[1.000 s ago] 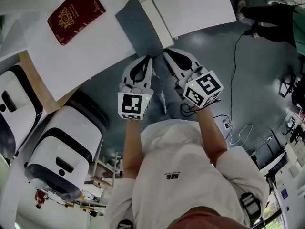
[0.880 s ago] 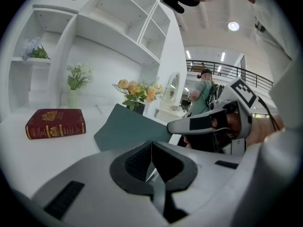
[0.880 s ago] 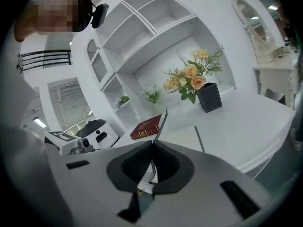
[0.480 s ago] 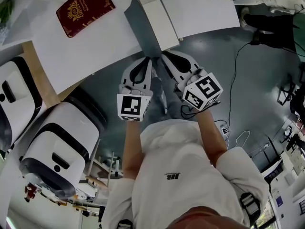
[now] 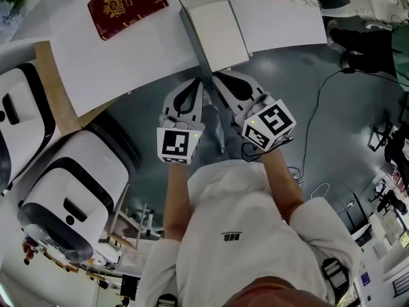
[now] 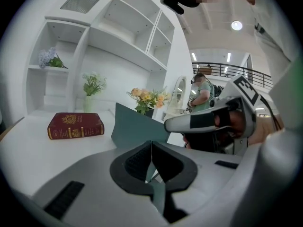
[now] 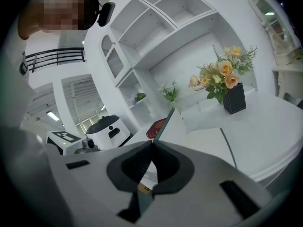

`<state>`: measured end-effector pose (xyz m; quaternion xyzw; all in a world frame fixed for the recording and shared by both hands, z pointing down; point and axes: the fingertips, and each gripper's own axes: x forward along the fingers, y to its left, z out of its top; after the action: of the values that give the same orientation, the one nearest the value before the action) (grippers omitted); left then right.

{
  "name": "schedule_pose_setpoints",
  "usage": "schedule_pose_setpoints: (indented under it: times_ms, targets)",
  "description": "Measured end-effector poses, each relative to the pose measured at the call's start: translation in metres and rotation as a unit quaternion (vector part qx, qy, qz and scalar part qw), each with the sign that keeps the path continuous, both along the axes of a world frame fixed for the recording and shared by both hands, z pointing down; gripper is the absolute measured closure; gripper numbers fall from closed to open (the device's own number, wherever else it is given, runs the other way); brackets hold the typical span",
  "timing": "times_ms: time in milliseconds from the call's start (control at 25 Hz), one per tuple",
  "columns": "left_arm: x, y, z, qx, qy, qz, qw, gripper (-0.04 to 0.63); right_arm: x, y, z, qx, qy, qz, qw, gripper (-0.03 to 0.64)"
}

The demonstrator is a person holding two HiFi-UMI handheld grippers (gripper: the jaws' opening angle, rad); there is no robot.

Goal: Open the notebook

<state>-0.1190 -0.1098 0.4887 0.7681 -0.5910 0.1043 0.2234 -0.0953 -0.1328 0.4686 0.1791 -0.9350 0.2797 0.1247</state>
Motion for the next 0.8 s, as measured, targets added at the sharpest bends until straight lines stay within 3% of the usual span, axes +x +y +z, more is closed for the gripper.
schedule_pose_setpoints:
  times_ms: [800]
  targets:
    - [-0.05, 0.039, 0.007, -0.005, 0.003, -0.072, 0.9974, 0.595, -0.062, 0.041, 0.011, -0.003, 0.009, -0.085, 0.996, 0.615]
